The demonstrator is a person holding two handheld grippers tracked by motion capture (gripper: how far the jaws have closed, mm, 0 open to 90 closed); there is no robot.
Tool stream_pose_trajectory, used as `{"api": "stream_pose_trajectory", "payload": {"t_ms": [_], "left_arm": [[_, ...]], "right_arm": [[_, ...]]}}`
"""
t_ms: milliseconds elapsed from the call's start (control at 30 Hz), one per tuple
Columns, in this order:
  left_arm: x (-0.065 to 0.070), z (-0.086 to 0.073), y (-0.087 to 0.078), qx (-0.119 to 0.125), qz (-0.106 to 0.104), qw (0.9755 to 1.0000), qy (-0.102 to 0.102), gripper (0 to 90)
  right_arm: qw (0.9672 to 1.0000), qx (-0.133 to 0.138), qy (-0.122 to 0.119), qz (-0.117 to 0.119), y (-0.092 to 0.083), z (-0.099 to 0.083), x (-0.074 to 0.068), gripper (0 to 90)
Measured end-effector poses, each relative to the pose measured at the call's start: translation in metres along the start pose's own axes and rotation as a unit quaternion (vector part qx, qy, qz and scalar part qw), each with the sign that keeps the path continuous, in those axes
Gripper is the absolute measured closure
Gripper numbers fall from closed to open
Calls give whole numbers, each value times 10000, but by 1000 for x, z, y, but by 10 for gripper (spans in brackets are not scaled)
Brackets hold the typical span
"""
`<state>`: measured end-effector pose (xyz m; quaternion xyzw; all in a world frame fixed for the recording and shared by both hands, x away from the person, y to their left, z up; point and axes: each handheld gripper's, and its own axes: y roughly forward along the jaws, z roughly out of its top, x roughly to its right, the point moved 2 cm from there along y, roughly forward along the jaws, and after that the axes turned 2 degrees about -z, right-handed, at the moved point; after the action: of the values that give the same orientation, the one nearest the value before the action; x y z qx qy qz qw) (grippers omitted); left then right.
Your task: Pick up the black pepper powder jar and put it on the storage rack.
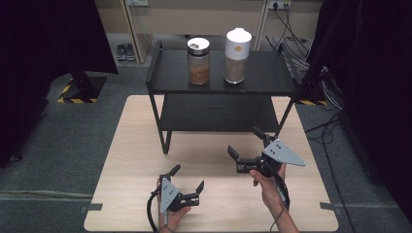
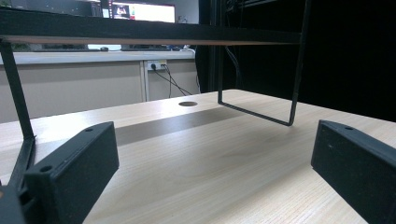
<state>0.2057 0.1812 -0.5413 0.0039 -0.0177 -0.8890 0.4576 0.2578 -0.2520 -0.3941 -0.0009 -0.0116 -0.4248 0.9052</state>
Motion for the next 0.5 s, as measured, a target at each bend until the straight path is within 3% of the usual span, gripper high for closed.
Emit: {"api": "stream_pose_trajectory", "payload": {"t_ms": [267,500], "left_arm": [[0,0,0,1,0,10000,2,2],[0,0,0,1,0,10000,2,2]], "right_arm": [[9998,-133,109,23,-4,-24,-2,5],[9998,-180,54,43,-10,-37,-6,5]]}}
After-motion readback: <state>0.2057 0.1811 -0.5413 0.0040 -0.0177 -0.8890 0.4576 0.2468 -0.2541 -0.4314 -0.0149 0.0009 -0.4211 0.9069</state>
